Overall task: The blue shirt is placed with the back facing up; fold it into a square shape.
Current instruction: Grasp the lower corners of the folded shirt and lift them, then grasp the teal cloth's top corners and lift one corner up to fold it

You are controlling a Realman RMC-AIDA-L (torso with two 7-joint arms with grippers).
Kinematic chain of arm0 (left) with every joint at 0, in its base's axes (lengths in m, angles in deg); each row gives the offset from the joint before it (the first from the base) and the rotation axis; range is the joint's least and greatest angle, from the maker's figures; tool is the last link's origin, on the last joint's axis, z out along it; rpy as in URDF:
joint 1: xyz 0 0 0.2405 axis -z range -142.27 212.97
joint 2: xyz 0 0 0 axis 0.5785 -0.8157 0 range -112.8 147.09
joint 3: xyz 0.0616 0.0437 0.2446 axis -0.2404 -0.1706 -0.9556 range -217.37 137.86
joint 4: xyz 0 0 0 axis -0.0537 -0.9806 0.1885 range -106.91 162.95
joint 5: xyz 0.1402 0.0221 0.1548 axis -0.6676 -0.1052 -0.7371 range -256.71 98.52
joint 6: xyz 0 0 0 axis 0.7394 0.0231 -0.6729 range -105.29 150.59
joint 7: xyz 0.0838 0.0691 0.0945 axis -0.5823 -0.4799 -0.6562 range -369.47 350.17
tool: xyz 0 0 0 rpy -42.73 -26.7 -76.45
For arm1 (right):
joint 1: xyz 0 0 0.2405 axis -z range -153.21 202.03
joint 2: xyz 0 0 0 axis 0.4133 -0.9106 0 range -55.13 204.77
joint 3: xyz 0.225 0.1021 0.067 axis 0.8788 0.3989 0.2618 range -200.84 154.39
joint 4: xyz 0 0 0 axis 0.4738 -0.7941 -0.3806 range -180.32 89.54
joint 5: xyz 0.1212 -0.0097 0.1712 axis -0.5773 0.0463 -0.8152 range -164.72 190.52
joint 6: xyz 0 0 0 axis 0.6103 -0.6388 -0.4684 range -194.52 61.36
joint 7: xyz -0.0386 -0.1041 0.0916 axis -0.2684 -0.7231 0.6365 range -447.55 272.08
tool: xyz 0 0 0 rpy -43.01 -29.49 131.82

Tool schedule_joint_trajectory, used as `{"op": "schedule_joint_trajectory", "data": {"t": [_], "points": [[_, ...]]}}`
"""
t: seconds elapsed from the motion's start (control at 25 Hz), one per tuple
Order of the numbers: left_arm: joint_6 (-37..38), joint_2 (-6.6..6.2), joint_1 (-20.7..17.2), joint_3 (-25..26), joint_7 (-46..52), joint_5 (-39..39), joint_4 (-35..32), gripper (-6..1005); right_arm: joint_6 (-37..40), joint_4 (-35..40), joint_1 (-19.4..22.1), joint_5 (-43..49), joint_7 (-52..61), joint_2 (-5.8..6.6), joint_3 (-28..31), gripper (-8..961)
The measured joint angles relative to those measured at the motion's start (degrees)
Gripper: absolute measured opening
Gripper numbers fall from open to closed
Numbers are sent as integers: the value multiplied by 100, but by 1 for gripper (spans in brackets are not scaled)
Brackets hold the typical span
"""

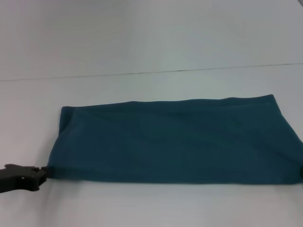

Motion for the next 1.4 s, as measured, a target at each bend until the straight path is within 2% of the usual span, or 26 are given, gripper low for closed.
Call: {"op": "schedule_joint_trajectory", "data": {"t": [0.48, 1.08, 1.28, 1.32, 1.4], "points": [[-29, -44, -1, 245, -58, -20, 13, 1, -36, -12, -2, -32, 2, -11, 101, 10], [20, -53, 8, 442, -7, 1, -7, 2, 18, -4, -147, -48, -47, -71, 270, 67], [348, -101, 38, 661, -4, -15, -70, 3, 268, 30, -260, -53, -16, -25, 329, 86], [384, -110, 44, 721, -3, -17, -84, 31, 315, 62, -274, -58, -9, -22, 370, 90], [415, -121, 54, 899, 1, -5, -113, 86, 435, 276, -294, -142, 1, -58, 522, 311]]}}
